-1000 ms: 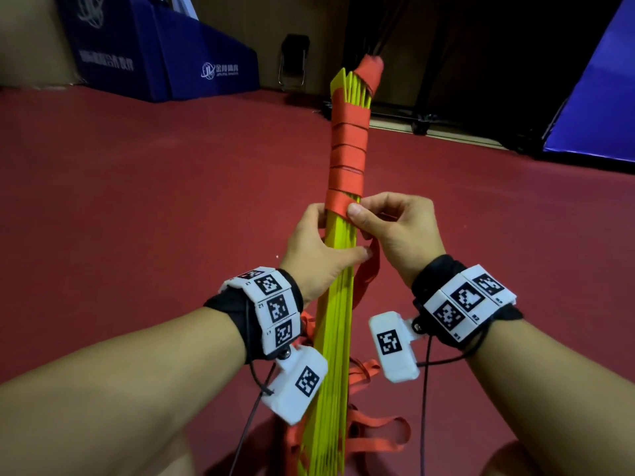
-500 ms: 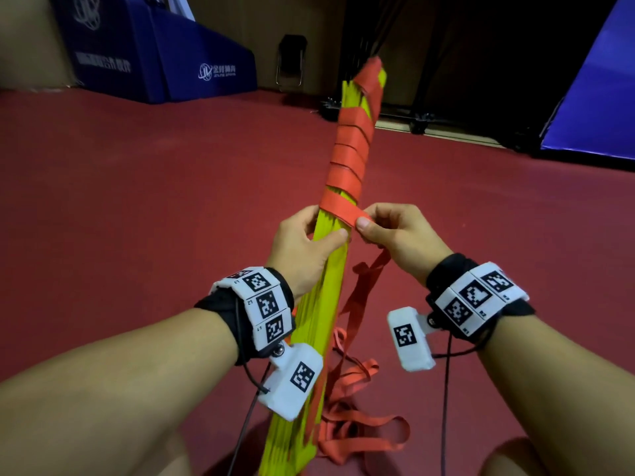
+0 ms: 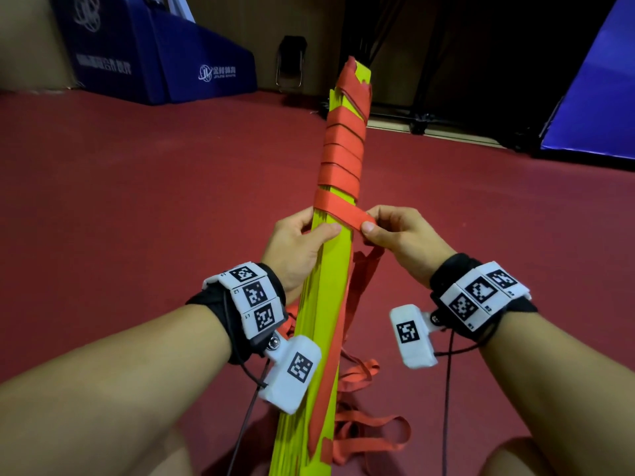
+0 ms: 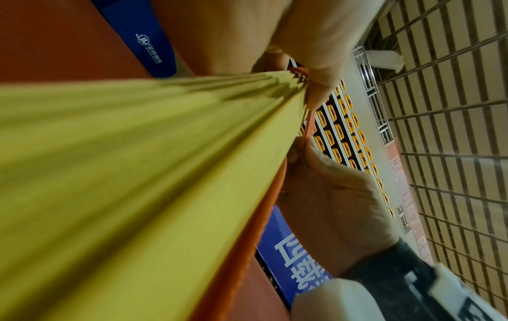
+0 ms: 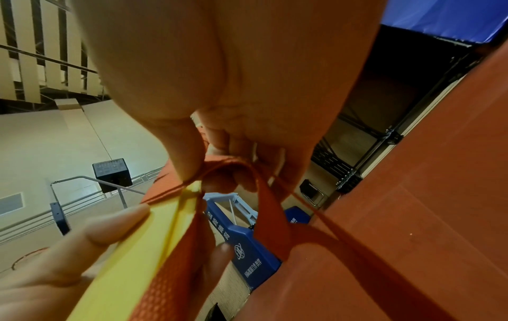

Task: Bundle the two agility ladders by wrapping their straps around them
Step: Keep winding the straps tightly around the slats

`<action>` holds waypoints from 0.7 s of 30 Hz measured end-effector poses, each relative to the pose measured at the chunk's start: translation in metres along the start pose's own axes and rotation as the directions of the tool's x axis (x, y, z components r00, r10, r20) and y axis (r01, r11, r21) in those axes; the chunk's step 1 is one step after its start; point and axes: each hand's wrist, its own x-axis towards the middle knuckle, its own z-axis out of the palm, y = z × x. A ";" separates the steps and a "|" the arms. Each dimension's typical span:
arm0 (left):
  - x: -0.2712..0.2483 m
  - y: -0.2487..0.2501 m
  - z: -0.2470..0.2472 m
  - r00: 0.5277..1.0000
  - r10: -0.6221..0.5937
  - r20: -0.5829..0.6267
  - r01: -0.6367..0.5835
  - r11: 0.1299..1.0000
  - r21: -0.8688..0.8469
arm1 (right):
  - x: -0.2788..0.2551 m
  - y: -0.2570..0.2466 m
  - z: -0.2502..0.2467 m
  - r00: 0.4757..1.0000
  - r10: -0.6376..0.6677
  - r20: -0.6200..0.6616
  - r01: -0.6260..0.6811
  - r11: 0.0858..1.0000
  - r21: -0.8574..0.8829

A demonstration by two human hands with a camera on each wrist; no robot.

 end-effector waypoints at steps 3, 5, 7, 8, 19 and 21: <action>0.001 0.000 -0.004 1.000 -0.025 0.011 0.025 0.999 -0.028 | -0.003 -0.003 0.001 0.994 -0.018 0.105 0.013 0.999 0.046; 0.001 0.000 -0.005 0.999 -0.040 0.034 0.041 0.999 -0.033 | -0.004 -0.004 -0.001 0.988 0.003 0.153 -0.019 0.994 0.106; 0.001 0.001 -0.005 0.999 -0.028 0.025 0.028 1.000 0.000 | -0.004 -0.005 -0.003 0.986 0.026 0.162 -0.046 0.992 0.117; 0.001 0.001 -0.005 1.000 -0.016 0.020 0.015 1.000 0.019 | -0.004 -0.004 -0.004 0.989 0.032 0.144 -0.049 0.992 0.113; 0.002 0.004 -0.004 1.000 -0.029 0.007 0.030 0.993 -0.115 | -0.001 0.000 0.006 0.997 0.060 0.045 -0.066 0.987 0.144; 0.003 0.003 -0.005 0.998 -0.070 -0.007 0.067 0.982 -0.179 | -0.001 -0.004 0.010 0.996 0.054 0.065 -0.066 0.980 0.190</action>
